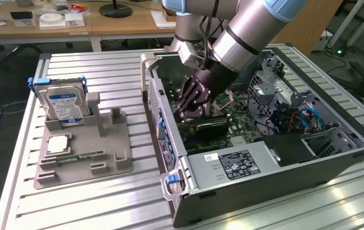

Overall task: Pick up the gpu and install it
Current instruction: 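Press down on the gpu until it lock into place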

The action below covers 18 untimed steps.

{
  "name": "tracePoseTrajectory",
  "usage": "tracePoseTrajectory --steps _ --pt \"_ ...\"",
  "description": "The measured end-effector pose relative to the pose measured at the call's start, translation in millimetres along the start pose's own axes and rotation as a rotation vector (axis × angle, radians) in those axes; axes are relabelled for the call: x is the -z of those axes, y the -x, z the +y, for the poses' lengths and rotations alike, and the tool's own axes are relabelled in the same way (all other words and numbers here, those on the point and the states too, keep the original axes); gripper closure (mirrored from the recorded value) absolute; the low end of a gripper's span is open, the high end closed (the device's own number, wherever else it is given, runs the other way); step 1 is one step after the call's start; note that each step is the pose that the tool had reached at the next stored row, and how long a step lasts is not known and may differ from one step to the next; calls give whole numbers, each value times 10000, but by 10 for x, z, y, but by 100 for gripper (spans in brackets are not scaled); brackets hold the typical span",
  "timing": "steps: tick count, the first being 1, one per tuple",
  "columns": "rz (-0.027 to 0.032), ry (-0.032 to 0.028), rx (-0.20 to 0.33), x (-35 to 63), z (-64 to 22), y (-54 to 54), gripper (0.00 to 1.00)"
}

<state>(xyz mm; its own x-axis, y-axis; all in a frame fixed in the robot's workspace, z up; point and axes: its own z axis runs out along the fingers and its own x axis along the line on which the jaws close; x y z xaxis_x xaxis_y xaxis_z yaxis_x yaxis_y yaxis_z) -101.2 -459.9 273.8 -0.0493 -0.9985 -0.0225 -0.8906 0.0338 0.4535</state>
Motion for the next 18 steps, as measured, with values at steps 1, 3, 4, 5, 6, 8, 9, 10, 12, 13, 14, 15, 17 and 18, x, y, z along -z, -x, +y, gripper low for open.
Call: tracePoseTrajectory --steps 1,3,4,5,6,8,9,10,12,13,14,15,17,18 --pt "-34 1 15 4 -16 1 89" --pt "-128 -58 65 8 -29 2 89" --pt "-162 -155 93 8 -29 2 89" --pt "-186 -270 124 9 -29 2 89" --pt "-202 -418 154 8 -29 2 89" --pt "-214 -732 203 8 -29 2 89" --pt "-217 -894 223 8 -28 2 89" --pt "-220 -1060 243 7 -28 2 89" --pt "-222 -1412 279 7 -26 2 89" --pt "-223 -1593 297 6 -26 2 89" --pt "-225 -1769 313 6 -25 1 89" --pt "-225 -1935 328 5 -24 2 89" --pt "-226 -2265 362 5 -23 2 89" --pt "-227 -2422 377 4 -21 2 89"
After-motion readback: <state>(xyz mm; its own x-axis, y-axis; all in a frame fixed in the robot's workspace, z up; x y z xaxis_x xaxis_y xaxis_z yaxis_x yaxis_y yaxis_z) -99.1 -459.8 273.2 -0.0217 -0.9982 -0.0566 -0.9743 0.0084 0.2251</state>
